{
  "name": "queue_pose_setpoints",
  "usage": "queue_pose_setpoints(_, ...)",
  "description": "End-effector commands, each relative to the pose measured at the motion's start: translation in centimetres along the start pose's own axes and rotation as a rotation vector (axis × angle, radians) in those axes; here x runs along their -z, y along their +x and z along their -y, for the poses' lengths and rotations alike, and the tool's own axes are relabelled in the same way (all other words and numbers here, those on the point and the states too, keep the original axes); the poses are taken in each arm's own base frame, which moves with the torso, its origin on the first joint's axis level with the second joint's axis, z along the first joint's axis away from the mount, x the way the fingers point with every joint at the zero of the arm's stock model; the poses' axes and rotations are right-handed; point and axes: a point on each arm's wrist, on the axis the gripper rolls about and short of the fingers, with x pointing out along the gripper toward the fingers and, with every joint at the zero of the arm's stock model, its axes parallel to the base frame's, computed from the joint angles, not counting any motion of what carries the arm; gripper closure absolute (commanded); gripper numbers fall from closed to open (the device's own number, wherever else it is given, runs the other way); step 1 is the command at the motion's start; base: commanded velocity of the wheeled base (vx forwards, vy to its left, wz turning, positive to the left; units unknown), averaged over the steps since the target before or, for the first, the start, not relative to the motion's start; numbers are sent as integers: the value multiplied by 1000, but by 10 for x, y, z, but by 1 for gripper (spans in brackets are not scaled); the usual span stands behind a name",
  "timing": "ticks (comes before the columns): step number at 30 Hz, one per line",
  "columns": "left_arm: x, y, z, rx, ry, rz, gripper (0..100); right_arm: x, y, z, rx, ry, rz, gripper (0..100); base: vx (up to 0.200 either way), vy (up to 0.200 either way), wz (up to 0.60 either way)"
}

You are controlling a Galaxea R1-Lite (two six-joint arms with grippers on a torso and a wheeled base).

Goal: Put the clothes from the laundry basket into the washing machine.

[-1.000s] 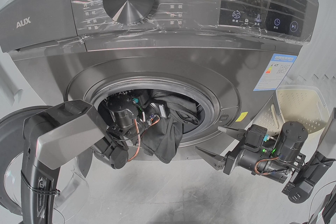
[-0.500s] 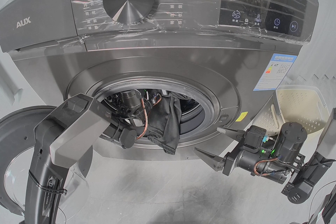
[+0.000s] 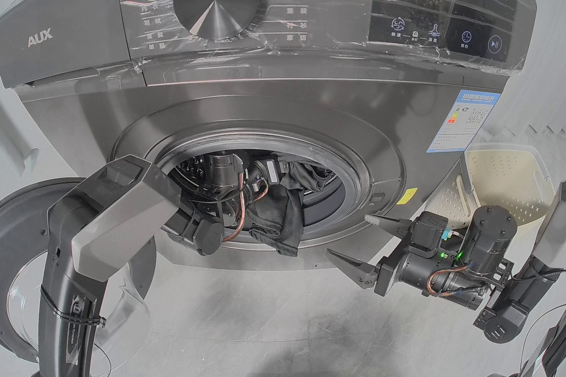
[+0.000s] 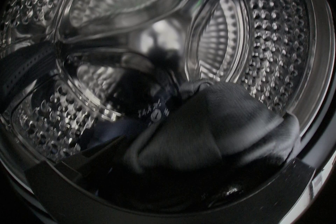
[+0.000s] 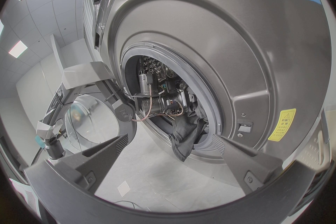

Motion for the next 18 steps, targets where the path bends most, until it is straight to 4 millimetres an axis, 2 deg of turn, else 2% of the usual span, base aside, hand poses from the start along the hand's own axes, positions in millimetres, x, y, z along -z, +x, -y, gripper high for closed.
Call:
queue_pose_setpoints(1,-10,-23,7,4,-4,-100,0,1,1,-1,-5,-1,-2,0,0,0,0)
queue_pose_setpoints(7,2,-33,12,31,16,-169,0,1,1,-1,-3,-1,-2,0,0,0,0)
queue_pose_setpoints(15,10,-20,10,28,34,-170,0,1,1,-3,-9,1,-4,0,0,0,0)
queue_pose_setpoints(16,12,-20,9,24,45,-184,100,1,1,-3,-9,-1,-4,0,0,0,0)
queue_pose_setpoints(18,18,-18,7,19,65,-201,100,1,1,-3,-11,1,-4,0,0,0,0)
